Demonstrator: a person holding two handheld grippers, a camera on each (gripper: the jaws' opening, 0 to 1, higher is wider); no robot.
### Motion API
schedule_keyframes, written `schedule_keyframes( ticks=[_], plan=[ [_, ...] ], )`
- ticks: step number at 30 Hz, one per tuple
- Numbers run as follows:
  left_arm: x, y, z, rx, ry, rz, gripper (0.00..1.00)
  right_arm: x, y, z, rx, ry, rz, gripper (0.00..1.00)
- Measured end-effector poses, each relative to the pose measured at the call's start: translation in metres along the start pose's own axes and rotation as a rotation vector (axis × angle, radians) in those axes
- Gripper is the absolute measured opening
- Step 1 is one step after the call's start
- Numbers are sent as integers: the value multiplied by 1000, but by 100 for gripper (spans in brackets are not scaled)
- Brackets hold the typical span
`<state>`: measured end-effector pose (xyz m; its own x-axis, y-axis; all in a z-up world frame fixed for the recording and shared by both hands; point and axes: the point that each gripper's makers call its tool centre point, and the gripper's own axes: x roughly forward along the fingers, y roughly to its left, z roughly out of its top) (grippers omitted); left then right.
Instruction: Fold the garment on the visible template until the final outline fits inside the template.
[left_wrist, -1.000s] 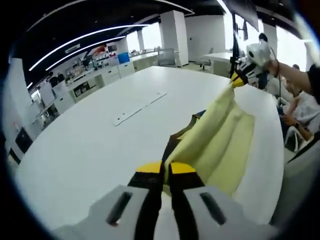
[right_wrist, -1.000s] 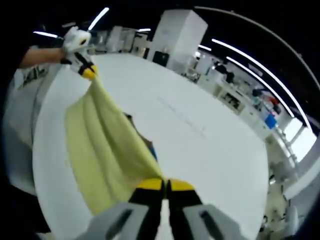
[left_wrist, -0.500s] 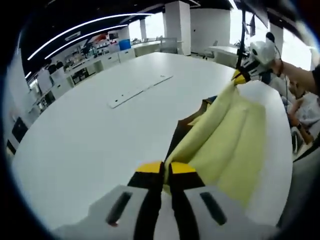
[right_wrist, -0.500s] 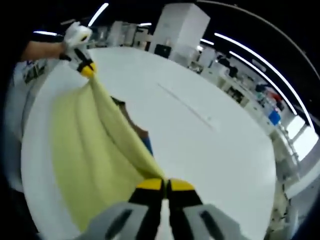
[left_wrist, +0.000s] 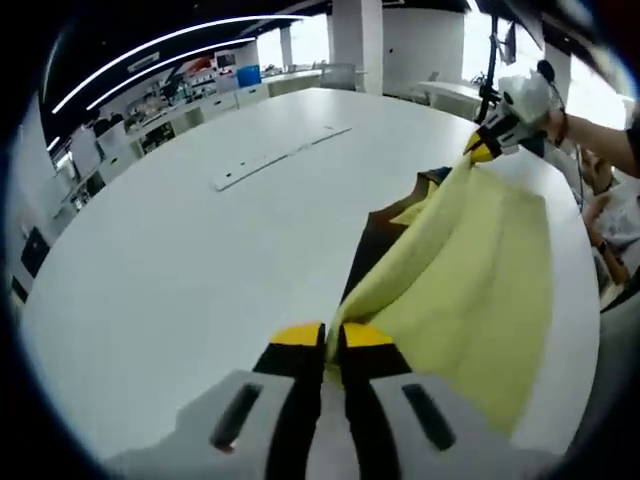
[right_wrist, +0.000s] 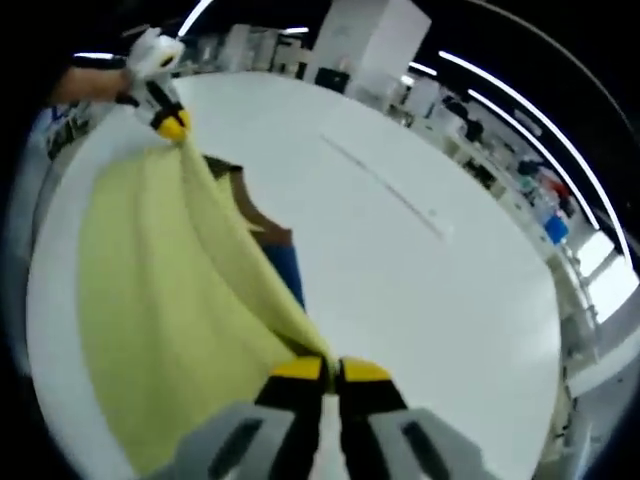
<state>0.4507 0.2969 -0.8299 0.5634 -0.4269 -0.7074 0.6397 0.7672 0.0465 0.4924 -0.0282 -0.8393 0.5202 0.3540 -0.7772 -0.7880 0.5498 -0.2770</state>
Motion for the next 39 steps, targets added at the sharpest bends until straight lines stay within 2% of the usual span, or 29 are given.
schedule_keyframes(
  ticks=[4, 8, 11, 16, 20, 23, 25, 28, 32, 35, 39],
  plan=[
    [2, 1, -3, -7, 5, 10, 4, 3, -2, -3, 20, 6, -1, 4],
    [4, 4, -6, 45, 15, 17, 7, 3, -6, -4, 21, 6, -11, 9],
    [0, 6, -4, 67, 18, 30, 12, 0, -8, -2, 37, -9, -17, 13],
    [-12, 1, -3, 83, 1, 21, 19, -7, -7, 4, 71, -56, -5, 26],
    [-19, 12, -4, 115, 4, 77, 22, -14, -4, 7, 64, -69, -8, 30],
    [-25, 17, -5, 154, 9, 115, 21, -20, -2, 7, 58, -80, -14, 30],
    [-27, 13, -6, 170, 9, 122, 19, -20, -1, 6, 50, -84, -19, 29],
    [-28, 6, -4, 181, -10, 106, 14, -24, 1, 6, 41, -93, -25, 26],
    [-23, -7, -3, 199, -15, 64, 14, -28, 5, 5, 35, -93, -14, 23],
    [-16, -2, -8, 194, 1, 56, 11, -23, 11, 4, 35, -89, 26, 20],
    [-12, -1, -10, 180, 5, 52, 11, -15, 8, 1, 32, -80, 19, 12]
  ],
)
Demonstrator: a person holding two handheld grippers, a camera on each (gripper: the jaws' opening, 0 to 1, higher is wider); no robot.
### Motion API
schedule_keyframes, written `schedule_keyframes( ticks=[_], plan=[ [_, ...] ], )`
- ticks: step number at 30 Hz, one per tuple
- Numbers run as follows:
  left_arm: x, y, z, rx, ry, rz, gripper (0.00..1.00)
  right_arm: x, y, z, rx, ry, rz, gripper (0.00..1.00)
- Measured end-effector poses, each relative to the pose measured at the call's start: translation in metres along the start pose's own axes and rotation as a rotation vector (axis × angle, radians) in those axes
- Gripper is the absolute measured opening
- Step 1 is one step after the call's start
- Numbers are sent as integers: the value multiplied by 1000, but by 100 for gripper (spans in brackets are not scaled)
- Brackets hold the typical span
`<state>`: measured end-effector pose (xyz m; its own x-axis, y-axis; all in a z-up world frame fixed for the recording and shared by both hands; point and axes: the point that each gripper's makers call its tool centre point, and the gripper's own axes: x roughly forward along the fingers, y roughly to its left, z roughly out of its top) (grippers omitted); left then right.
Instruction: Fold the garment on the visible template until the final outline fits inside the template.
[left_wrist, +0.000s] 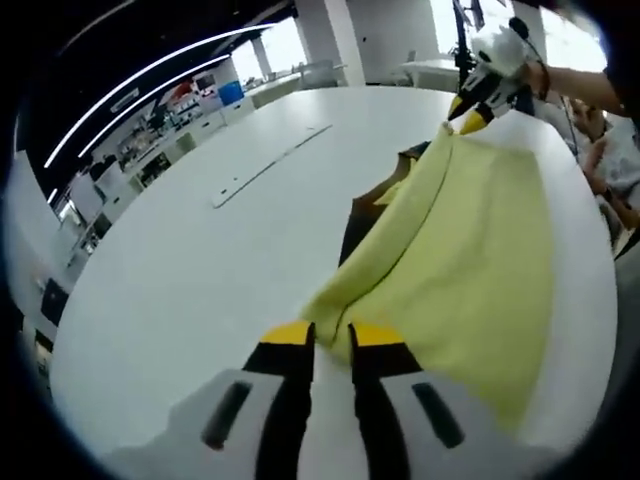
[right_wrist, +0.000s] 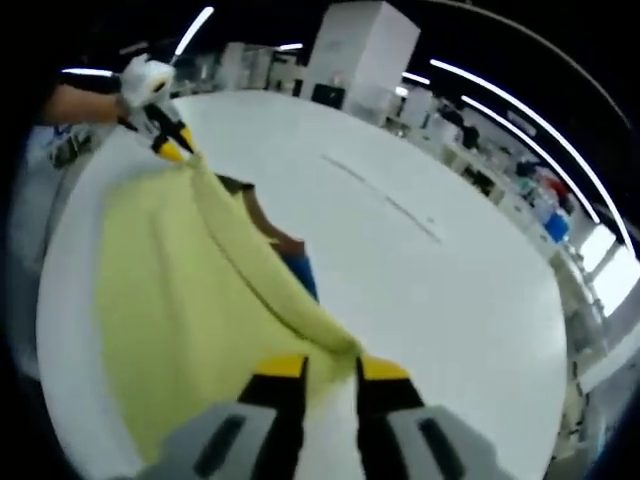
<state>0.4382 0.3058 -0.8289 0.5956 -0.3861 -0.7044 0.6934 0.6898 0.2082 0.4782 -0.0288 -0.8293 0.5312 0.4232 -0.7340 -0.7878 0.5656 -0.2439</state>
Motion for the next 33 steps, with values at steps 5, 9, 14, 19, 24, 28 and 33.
schedule_keyframes(
  ticks=[5, 9, 14, 19, 24, 28, 33],
  plan=[
    [5, 5, -2, 23, 20, 5, 10, 9, -3, -7, 0, 30, -3, 10],
    [8, 8, -1, 19, 21, 9, 10, 13, -8, -7, 0, 26, -9, 9],
    [15, 11, -2, 8, 19, 5, 10, 16, -15, -11, 3, 39, -3, 4],
    [16, 9, 0, 25, 16, 11, 8, 17, -13, -10, -6, 34, 10, 2],
    [18, 5, 0, 36, 25, 1, 0, 17, -14, -11, 3, 35, 5, 0],
    [15, 6, 2, 36, 25, 18, 0, 16, -17, -11, 21, 35, -7, 0],
    [8, 13, 10, 16, -6, 40, 0, 12, -19, -8, 10, 33, -23, 0]
  ],
)
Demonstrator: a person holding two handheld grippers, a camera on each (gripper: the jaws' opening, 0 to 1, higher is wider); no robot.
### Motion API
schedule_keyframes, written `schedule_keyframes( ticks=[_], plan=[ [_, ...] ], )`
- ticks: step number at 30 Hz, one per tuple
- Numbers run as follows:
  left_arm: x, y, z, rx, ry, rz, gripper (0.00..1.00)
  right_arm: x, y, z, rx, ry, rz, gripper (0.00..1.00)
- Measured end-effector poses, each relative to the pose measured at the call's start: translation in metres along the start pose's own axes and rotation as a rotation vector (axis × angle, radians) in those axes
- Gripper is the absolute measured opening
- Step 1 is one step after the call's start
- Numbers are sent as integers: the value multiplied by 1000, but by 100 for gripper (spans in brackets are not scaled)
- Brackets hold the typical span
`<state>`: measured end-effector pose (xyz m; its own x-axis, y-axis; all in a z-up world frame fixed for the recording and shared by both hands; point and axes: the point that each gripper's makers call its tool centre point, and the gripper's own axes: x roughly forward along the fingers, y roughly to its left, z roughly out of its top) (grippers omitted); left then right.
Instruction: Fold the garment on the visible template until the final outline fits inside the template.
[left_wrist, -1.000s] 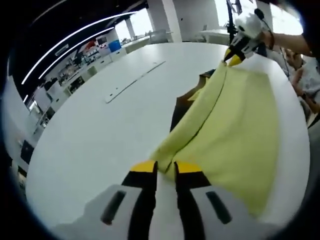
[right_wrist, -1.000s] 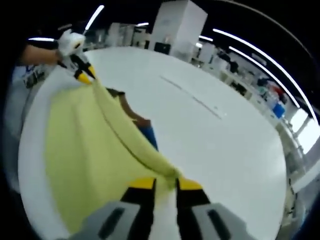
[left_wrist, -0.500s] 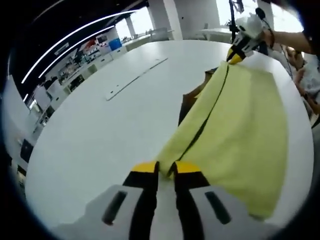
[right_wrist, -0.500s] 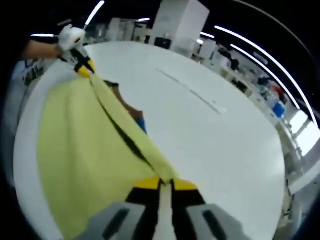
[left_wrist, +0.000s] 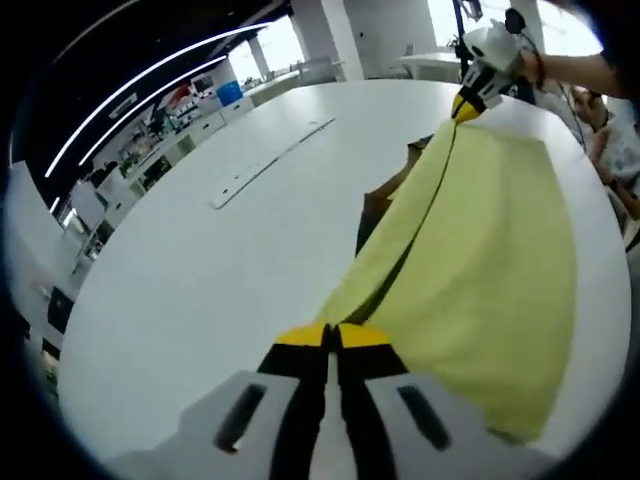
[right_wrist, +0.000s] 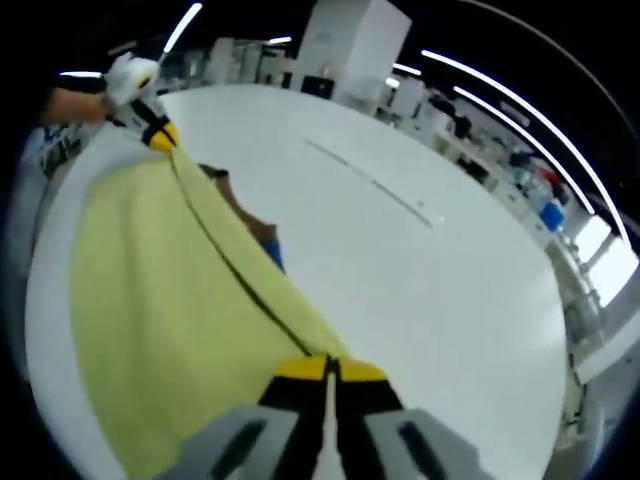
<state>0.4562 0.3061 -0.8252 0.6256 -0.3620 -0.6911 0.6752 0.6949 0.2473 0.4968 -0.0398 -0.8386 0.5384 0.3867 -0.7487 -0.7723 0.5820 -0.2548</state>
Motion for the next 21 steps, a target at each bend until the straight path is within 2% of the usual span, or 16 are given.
schedule_keyframes(
  ticks=[2, 6, 8, 10, 12, 16, 17, 19, 21],
  plan=[
    [-4, 4, 6, -62, -33, 9, 0, 0, -2, 1, -3, -6, -12, 0],
    [-6, 13, 8, -142, -62, 24, 0, -4, -10, 10, 23, -40, -46, 0],
    [-5, 17, 10, -178, -70, 35, 0, -3, -16, 18, 100, -81, -77, 0],
    [0, 21, 11, -278, -91, 44, 0, -4, -19, 24, 203, -116, -78, 0],
    [2, 21, 13, -339, -102, 58, 0, 0, -24, 24, 263, -126, -82, 0],
    [2, 24, 15, -353, -110, 76, 0, 0, -26, 22, 235, -108, -103, 0],
    [1, 27, 14, -363, -103, 91, 4, -2, -27, 21, 232, -100, -107, 0],
    [-3, 32, 11, -386, -104, 104, 12, -6, -27, 20, 237, -94, -102, 8],
    [-7, 34, 10, -401, -117, 100, 12, -10, -24, 20, 238, -89, -90, 13]
  ],
)
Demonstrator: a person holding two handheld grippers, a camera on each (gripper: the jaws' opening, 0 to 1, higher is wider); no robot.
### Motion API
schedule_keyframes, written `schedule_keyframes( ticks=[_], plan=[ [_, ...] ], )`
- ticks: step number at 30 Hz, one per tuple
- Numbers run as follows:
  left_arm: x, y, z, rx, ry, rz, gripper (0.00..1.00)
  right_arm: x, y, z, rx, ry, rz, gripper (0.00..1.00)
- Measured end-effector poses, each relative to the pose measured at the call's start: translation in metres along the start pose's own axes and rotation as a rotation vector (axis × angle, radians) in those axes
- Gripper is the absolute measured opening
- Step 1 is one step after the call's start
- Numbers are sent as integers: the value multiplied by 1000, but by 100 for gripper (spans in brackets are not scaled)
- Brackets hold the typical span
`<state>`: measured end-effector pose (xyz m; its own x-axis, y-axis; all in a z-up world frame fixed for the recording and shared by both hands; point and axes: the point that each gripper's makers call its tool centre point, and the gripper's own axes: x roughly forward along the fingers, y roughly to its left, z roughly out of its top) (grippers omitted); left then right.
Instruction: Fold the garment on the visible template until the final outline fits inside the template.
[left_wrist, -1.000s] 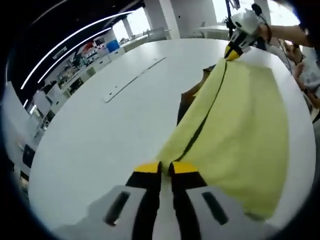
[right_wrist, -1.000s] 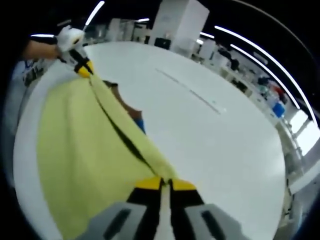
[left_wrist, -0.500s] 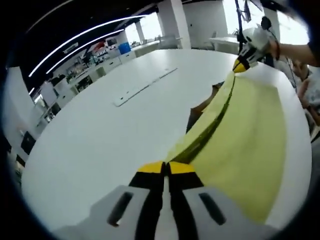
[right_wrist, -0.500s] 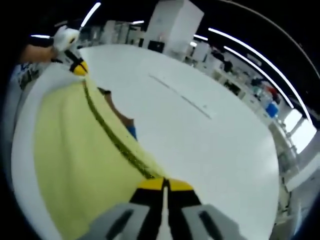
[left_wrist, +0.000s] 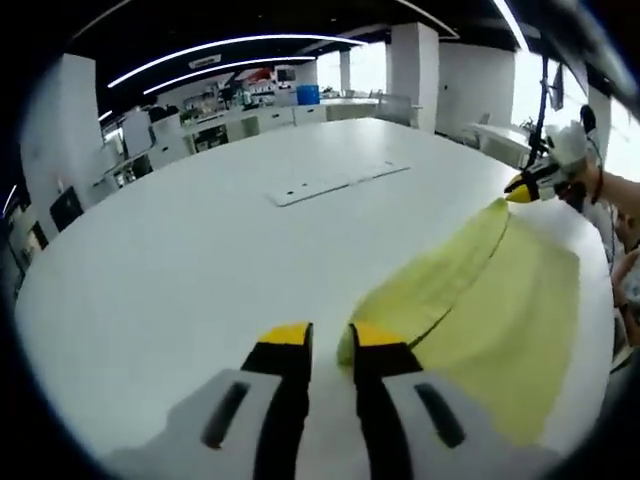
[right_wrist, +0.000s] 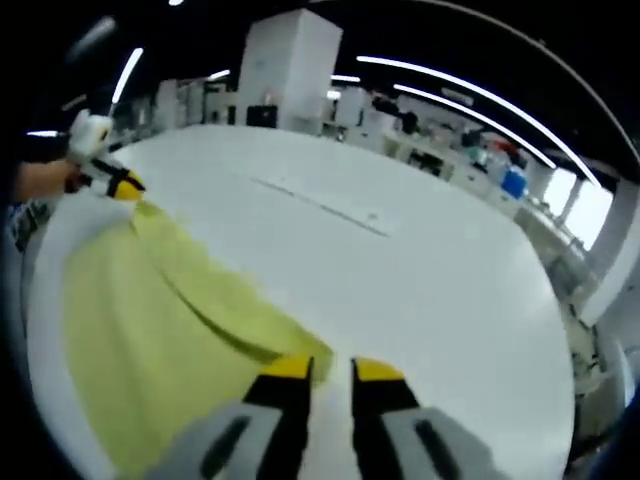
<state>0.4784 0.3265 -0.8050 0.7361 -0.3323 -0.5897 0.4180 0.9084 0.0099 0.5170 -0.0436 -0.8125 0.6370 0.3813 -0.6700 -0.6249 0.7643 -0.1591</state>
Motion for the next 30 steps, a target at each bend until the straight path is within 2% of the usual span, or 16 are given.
schedule_keyframes(
  ticks=[2, 7, 11, 14, 18, 22, 24, 26, 28, 30],
  plan=[
    [-4, -2, -1, 9, 6, -9, 11, -3, 5, -2, -28, 15, 19, 16],
    [-5, -7, -22, 169, 81, -50, 17, -1, 6, -13, -88, 57, 23, 23],
    [0, -19, -29, 273, 107, -76, 23, 4, 12, -12, -74, 65, 37, 25],
    [9, -19, -31, 291, 104, -81, 26, 11, 15, -11, -51, 60, 44, 27],
    [19, -16, -25, 297, 92, -51, 25, 21, 15, -10, -10, 50, 39, 28],
    [27, -2, -20, 258, 82, 6, 22, 27, 3, -9, 133, 19, -16, 19],
    [28, 8, -19, 197, 75, 48, 20, 29, -5, -8, 202, 9, -33, 19],
    [27, 6, -18, 162, 66, 55, 16, 27, -7, -8, 229, 3, -52, 19],
    [25, 8, -19, 170, 70, 59, 12, 25, -10, -9, 236, 5, -59, 18],
    [23, 7, -19, 155, 68, 64, 13, 24, -11, -11, 236, 13, -69, 18]
  ],
)
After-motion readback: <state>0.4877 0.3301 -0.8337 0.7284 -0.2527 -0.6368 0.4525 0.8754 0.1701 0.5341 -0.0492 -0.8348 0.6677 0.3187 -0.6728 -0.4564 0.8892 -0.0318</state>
